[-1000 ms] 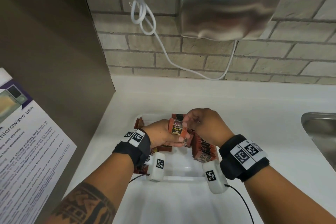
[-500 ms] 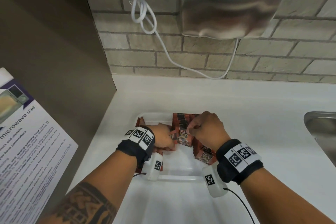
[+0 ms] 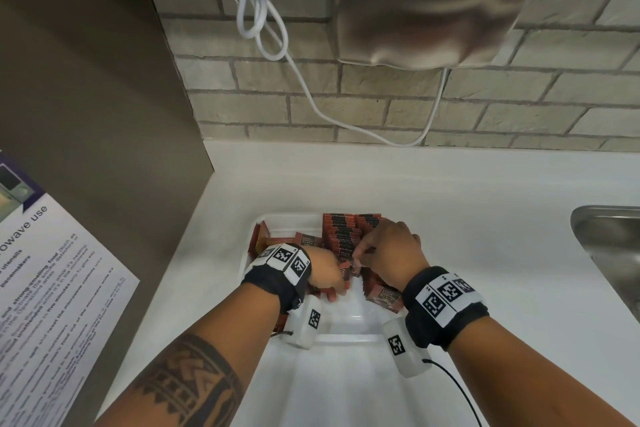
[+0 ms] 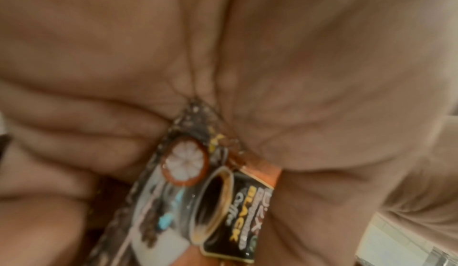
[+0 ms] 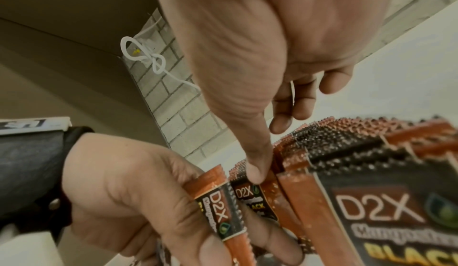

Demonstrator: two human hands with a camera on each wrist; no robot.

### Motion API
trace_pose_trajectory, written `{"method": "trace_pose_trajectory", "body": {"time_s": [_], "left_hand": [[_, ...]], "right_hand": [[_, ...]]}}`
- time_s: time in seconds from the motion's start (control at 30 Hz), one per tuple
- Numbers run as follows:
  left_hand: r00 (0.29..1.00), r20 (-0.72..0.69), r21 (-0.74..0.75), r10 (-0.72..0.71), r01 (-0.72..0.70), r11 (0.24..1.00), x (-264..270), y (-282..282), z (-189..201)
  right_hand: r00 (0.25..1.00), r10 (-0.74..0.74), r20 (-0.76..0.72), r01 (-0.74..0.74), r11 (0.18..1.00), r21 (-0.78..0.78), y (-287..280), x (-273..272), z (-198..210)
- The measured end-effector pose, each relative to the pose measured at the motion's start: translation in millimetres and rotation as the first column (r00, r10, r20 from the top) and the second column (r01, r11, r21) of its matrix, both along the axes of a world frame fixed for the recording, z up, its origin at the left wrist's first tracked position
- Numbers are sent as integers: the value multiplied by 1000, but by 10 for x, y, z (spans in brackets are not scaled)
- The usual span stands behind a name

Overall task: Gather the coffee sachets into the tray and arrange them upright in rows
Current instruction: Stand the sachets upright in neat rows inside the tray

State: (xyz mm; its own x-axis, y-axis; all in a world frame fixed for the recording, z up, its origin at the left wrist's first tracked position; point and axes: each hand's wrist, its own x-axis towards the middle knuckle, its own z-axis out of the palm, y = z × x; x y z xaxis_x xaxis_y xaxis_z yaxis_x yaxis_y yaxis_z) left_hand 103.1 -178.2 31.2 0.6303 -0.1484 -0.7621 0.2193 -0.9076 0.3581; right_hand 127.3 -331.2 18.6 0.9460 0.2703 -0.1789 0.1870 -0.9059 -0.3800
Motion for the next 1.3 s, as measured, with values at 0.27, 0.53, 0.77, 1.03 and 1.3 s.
{"method": "trace_pose_trajectory", "body": {"time_s": [0.27, 0.53, 0.77, 1.03, 1.3], "left_hand": [[999, -13, -36, 37, -37, 999, 30, 28, -79], [990, -48, -109, 134, -139, 984, 36, 49, -140], [968, -88, -258, 236, -251, 933, 2, 156, -150], [954, -111, -290, 277, -298, 909, -55, 173, -95], [907, -210, -695, 365, -401, 597, -118, 303, -35]], "right_hand": [[1000, 0, 2, 0, 1000, 4, 8, 5, -16], [1000, 4, 28, -5, 1000, 14, 9, 16, 6], [999, 2, 51, -3, 999, 35, -5, 12, 29], [998, 13, 63, -16, 998, 59, 19, -22, 42], [998, 65, -19, -54, 928, 368, -55, -149, 298]]}}
